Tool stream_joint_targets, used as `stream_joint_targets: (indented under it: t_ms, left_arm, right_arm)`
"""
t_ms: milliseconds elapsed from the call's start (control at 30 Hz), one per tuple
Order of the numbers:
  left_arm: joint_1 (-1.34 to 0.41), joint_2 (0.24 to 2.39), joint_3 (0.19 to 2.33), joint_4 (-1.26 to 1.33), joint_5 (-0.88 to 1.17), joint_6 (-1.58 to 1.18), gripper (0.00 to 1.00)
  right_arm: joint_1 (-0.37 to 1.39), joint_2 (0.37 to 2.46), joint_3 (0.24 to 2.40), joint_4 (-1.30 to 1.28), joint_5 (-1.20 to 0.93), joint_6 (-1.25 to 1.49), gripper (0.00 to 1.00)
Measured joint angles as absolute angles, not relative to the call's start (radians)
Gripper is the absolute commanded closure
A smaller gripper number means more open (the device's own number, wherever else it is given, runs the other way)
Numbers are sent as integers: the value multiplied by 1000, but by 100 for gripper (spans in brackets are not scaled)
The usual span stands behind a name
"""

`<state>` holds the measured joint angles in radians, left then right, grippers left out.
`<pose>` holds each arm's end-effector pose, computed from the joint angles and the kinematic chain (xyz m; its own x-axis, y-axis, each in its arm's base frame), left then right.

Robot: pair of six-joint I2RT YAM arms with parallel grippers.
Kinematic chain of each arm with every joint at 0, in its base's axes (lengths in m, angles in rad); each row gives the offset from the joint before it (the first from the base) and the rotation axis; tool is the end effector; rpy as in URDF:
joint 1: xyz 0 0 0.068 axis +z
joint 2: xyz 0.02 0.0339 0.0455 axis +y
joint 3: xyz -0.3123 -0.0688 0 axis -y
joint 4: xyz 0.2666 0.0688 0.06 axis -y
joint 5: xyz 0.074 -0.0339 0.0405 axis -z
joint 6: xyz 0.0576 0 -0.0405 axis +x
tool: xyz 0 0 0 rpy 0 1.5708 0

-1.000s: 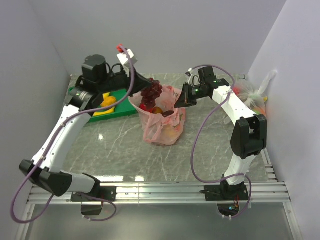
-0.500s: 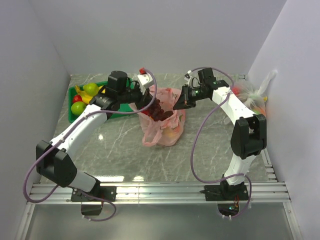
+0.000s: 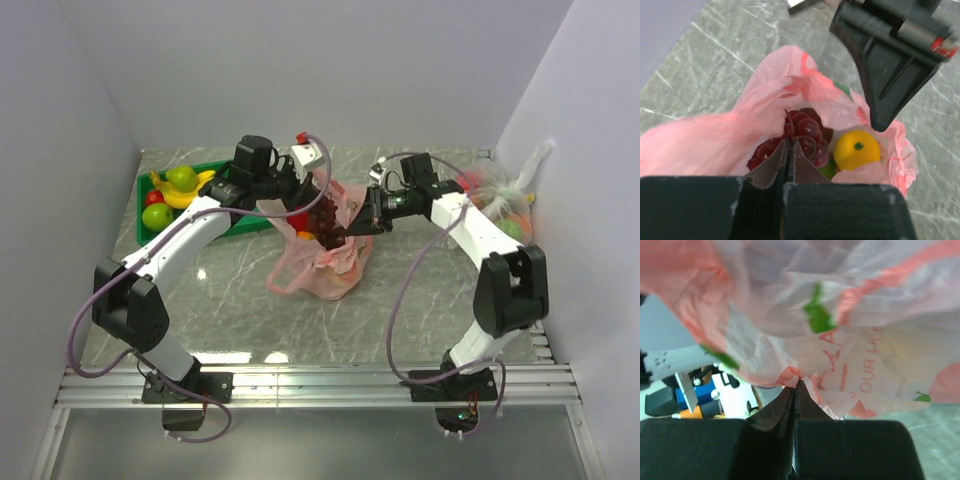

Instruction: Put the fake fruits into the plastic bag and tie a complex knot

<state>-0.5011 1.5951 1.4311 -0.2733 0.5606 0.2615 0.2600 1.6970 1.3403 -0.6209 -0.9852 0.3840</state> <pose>0.3463 -0.2246 0.3894 -0.1444 0.3287 -0.9333 0.8971 0.4414 0.0167 0.3638 0.1465 0.2987 -0.9648 -0.0424 -0.2594 -0.2490 0.4640 0.8501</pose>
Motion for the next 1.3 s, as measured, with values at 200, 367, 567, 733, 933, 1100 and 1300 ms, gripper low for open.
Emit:
stream_joint_targets:
  t_ms: [200,367,567,733,933,1100,1300]
  left_arm:
    - [-534,1590,1418,-356,592,308,68]
    - [-543,1586,1430,-526,614,350,38]
    - [-460,1470,1442,-647,682,255,22]
    - [-376,1212,1415,-616,690,137,18]
    - [-265,1035,1321,-682,735,130,1]
    - [-195,1053,1214,-825,745,207,1]
    - [-194,1071,1171,-959,740,322,1]
  right_arm:
    - [265,1527,1250,-498,-998,469,95]
    - [270,1529,1256,-504,-989,442,62]
    - [241,1544,1314,-627,-912,308,36]
    - [220,1544,1458,-678,-771,208,18]
    - [233,1578,1747,-679,-620,94,13]
    - [316,1659,1940,-683,-589,-28,12]
    - [426,1723,1951,-732,-556,-131,11]
